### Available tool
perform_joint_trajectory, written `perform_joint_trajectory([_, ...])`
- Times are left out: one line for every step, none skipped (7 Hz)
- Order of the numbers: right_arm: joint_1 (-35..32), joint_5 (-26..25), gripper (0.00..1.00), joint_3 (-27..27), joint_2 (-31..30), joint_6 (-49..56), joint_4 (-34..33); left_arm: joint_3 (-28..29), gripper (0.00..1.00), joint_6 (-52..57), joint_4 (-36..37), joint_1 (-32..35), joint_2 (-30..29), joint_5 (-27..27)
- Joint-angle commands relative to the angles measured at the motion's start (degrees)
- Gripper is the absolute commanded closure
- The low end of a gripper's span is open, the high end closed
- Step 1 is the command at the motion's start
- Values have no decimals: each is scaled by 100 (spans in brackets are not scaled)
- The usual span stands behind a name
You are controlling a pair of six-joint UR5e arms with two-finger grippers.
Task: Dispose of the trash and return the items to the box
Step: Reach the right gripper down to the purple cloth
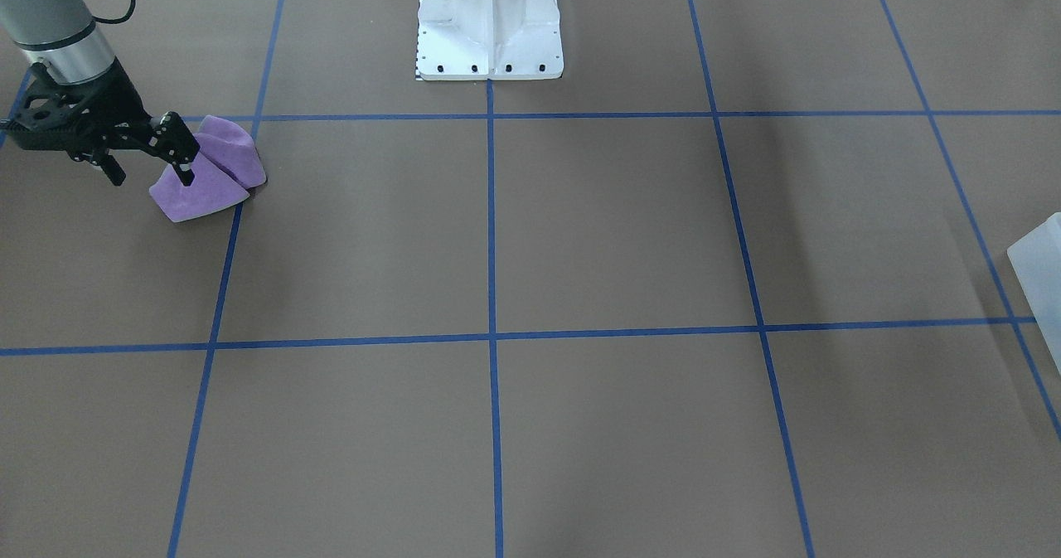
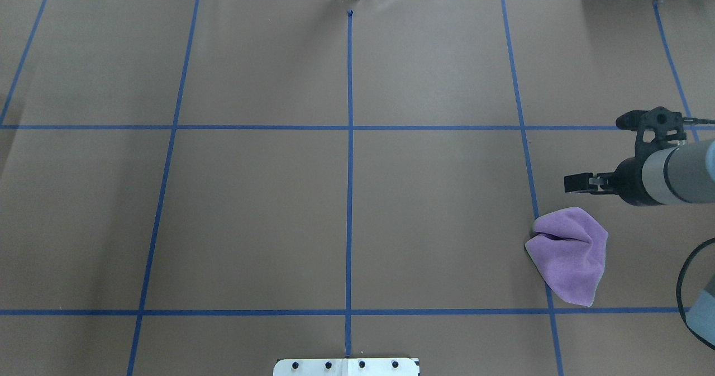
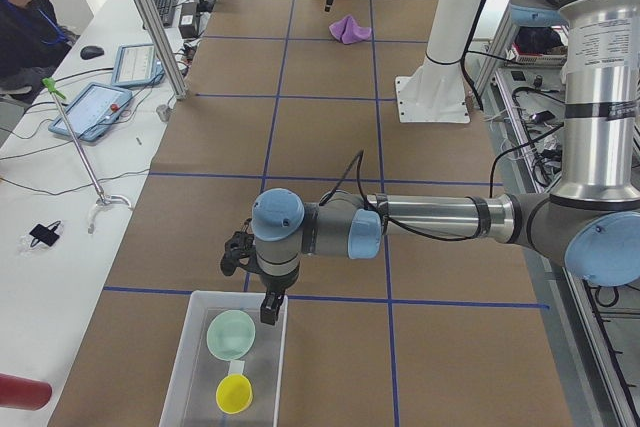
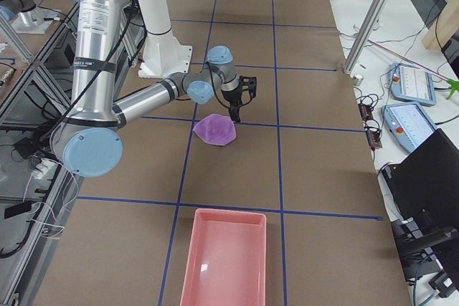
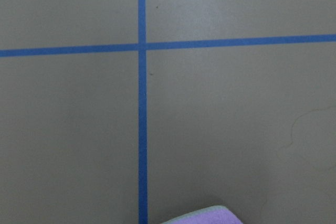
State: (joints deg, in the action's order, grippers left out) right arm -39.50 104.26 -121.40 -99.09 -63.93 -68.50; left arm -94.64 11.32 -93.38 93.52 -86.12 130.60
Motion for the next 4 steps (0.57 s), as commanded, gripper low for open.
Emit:
perform_joint_trajectory([766, -466, 1, -190, -460, -181, 12, -2, 2, -7, -13, 0, -10, 1])
perform_joint_trajectory([899, -529, 3, -252, -637, -181, 12, -10, 2, 2, -13, 0, -10, 1])
perform_joint_trajectory([1004, -573, 16, -253, -656, -181, 4, -28, 2, 2, -22, 0, -10, 1])
perform_joint_trajectory([1162, -608, 49, -262, -665, -442, 4, -28, 2, 2, -22, 0, -10, 1])
